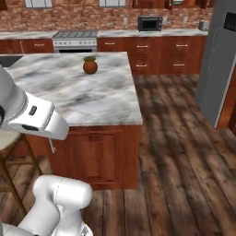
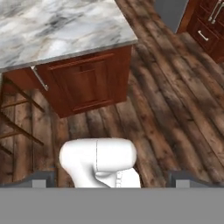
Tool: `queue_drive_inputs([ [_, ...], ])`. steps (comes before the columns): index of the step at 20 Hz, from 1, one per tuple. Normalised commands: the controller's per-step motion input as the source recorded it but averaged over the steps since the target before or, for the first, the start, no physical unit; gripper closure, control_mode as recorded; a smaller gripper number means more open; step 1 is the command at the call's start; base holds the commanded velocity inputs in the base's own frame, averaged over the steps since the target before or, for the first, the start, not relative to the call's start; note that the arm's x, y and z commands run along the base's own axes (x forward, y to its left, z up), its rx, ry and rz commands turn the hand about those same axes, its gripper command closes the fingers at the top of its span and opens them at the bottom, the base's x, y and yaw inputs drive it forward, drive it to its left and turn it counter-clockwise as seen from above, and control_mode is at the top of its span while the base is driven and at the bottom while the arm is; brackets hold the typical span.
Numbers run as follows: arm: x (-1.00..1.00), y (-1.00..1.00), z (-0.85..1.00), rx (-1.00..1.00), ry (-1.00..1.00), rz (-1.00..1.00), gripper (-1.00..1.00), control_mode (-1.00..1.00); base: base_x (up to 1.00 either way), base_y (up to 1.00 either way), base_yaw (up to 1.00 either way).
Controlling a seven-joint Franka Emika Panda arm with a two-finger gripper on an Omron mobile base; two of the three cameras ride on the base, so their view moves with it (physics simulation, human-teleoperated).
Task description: Pick up the bowls from the cabinet and place each bowl in front of a stool on the dining counter.
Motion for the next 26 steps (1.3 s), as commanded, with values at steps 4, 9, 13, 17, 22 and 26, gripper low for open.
queue_drive_inputs([
  [4, 0.00, 0.00, 0.00, 0.00, 0.00, 0.00, -1.00, 1.00, 0.88, -1.00, -0.04],
  [9, 0.00, 0.00, 0.00, 0.00, 0.00, 0.00, -1.00, 1.00, 1.00, -0.98, 0.32],
  [13, 0.00, 0.00, 0.00, 0.00, 0.00, 0.00, -1.00, 1.00, 1.00, -0.99, 0.32],
  [17, 0.00, 0.00, 0.00, 0.00, 0.00, 0.00, -1.00, 1.00, 1.00, -1.00, 0.25],
  [22, 0.00, 0.00, 0.00, 0.00, 0.00, 0.00, -1.00, 1.00, 1.00, -0.81, 0.17],
  [26, 0.00, 0.00, 0.00, 0.00, 0.00, 0.00, -1.00, 1.00, 1.00, -0.17, 0.00],
])
